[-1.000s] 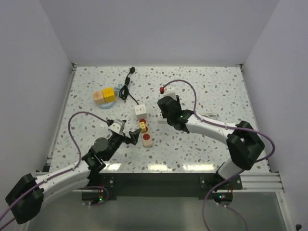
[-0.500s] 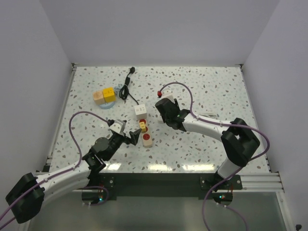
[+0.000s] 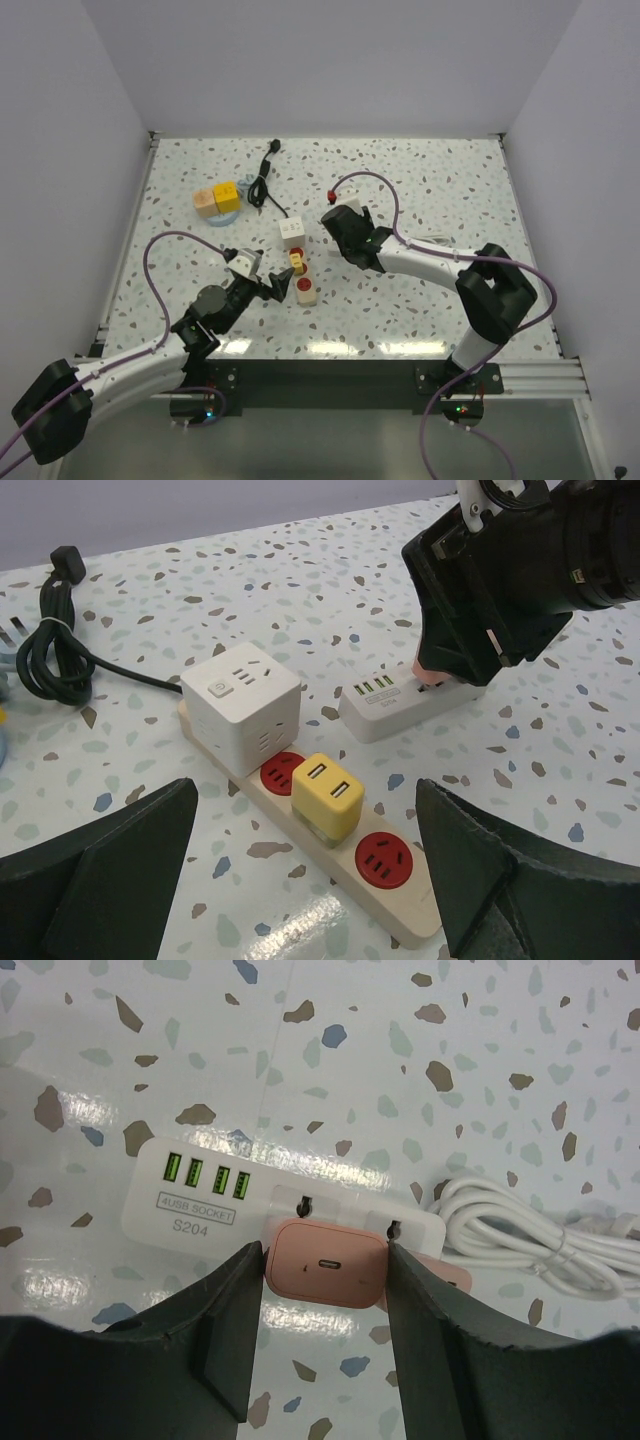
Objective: Insert the plug
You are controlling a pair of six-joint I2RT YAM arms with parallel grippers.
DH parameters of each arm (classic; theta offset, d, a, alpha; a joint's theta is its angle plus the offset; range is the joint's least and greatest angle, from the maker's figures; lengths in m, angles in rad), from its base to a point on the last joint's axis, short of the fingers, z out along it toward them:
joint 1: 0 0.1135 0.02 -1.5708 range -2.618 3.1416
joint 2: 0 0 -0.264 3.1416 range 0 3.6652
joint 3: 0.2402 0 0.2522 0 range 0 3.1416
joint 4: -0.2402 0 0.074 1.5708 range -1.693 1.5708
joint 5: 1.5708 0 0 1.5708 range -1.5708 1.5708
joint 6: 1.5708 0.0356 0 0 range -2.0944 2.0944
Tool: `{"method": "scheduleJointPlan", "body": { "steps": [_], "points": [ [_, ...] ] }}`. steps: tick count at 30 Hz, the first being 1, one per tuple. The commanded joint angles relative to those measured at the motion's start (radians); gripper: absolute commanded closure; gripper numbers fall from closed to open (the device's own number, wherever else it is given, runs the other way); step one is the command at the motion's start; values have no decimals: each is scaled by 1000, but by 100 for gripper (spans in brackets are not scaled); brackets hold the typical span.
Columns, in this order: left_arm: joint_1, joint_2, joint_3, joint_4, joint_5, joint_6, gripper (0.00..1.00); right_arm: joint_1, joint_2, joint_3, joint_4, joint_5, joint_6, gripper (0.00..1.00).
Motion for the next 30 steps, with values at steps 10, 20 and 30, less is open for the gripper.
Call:
{"method": "scheduleJointPlan", "body": {
  "steps": [10,20,30],
  "points": [
    [3,6,37,34,11,0,4,0,-20,12,-4,-6,47,100],
    [4,5,36,36,20,0,4,0,-50,-8,3,-6,71,100],
    [4,-3,34,34,25,-3,4,1,-55,-34,-3,-1,79,100]
  ]
}}
